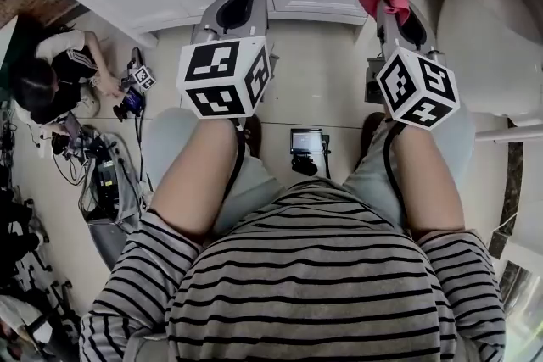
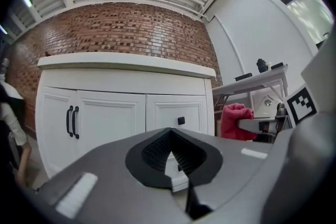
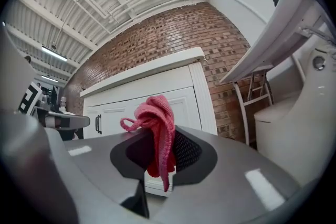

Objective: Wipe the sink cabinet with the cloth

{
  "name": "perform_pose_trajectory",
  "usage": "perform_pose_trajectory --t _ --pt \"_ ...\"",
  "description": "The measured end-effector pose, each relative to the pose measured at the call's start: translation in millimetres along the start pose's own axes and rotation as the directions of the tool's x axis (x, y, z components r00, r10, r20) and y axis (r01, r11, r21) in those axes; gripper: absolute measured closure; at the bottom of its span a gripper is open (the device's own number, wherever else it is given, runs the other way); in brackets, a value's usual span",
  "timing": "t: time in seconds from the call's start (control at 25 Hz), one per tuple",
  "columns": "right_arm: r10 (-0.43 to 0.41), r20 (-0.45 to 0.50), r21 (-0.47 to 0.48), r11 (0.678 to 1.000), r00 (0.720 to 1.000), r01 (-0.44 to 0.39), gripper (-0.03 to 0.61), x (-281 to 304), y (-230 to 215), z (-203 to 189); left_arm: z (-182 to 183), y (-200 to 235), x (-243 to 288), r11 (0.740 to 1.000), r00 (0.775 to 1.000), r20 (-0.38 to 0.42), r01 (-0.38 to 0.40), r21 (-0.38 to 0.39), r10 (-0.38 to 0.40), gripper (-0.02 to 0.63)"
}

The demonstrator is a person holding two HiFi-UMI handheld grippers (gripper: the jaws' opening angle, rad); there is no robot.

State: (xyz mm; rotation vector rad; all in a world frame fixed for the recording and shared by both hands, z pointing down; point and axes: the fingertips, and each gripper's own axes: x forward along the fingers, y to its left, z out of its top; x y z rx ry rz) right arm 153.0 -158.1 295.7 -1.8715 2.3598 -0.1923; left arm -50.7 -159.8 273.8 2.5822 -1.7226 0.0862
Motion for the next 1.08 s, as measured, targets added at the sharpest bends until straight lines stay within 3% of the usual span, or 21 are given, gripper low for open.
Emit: perform_pose_trajectory --t 0.56,1.08 --pt "0.021 0.021 -0.001 1.0 1.0 -0.021 0.502 -12.2 0.2 -11.3 -8.4 -19.7 -2.7 1.0 1.0 0.023 0.021 0.004 -0.022 0.621" --pt "0.005 0.005 -0.01 1.0 1.0 -0.005 0.502 -6.4 6.0 3.0 2.1 -14.8 1.4 0.999 0.999 0.008 0.033 -0.017 -0.033 0.621"
